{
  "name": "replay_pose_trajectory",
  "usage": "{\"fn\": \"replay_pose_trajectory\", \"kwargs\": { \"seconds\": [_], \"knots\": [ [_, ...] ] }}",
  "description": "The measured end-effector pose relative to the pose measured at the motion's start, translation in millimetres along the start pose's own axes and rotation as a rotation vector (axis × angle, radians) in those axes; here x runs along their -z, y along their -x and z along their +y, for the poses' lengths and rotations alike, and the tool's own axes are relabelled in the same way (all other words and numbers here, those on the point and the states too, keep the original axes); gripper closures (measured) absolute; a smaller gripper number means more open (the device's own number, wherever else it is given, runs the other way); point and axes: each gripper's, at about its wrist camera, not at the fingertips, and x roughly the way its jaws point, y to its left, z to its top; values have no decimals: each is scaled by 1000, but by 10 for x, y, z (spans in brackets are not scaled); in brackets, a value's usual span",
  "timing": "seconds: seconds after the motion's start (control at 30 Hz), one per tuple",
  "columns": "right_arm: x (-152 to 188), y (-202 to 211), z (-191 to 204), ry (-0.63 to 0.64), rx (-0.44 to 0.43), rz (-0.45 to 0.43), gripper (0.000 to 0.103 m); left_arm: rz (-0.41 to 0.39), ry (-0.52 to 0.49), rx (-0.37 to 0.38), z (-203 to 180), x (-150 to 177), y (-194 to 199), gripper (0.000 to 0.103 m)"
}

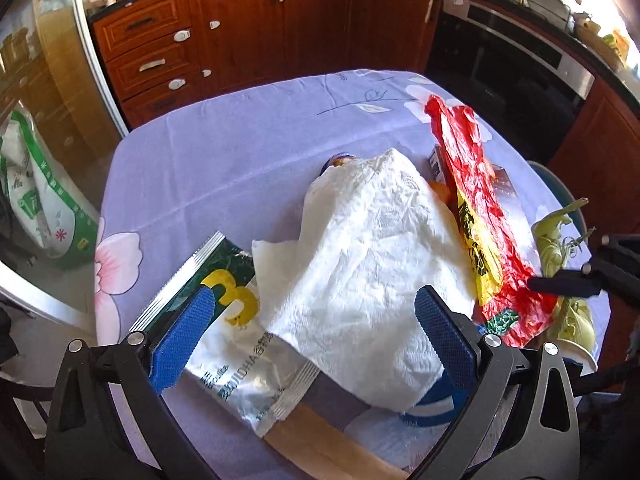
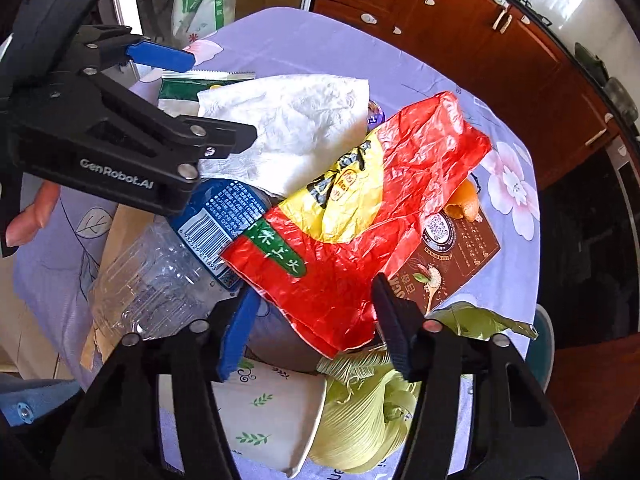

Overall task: Collect trash
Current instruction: 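Grasp the white tissue with the left tool while the right tool grasps the red plastic bag, then carry both items over the teal bin and open both tools to drop them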

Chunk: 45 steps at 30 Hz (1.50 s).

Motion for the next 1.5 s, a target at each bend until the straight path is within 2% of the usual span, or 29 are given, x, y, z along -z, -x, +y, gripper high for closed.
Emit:
{"fn": "replay_pose_trajectory", "kwargs": {
  "seconds": [0.03,0.07,0.17,0.23,0.33,0.4,0.57,0.83,0.97,1.23,1.5],
  "knots": [
    [8,-12,-26,-21,-15,-1,85,0,5,17,12,-18,-41,13],
    [4,-25,-46,-39,-27,-6,91,4,8,34,18,-31,-80,19],
    [26,18,-111,-92,-62,-37,95,11,13,59,7,-38,-148,42],
    [36,73,-154,-124,-82,-61,97,14,8,52,-24,-19,-160,73],
    [25,188,-230,-170,-113,-99,99,-2,-10,8,-86,8,-87,90],
    [8,277,-281,-201,-128,-127,100,-11,-4,-11,-80,25,7,95],
    [-7,485,-420,-258,-133,-180,100,-67,37,-78,-71,-27,330,95],
    [41,956,-756,-333,-161,-288,101,-192,0,-83,-347,-186,990,95],
    [105,1218,-926,-351,-133,-351,101,-231,-24,-58,-553,-256,1215,95],
    [329,1640,-1283,-405,-62,-431,101,-257,-95,-13,-1091,-359,1343,95],
    [858,1964,-1899,-527,68,-467,101,-261,-224,89,-1869,-591,1290,95]
  ]
}}
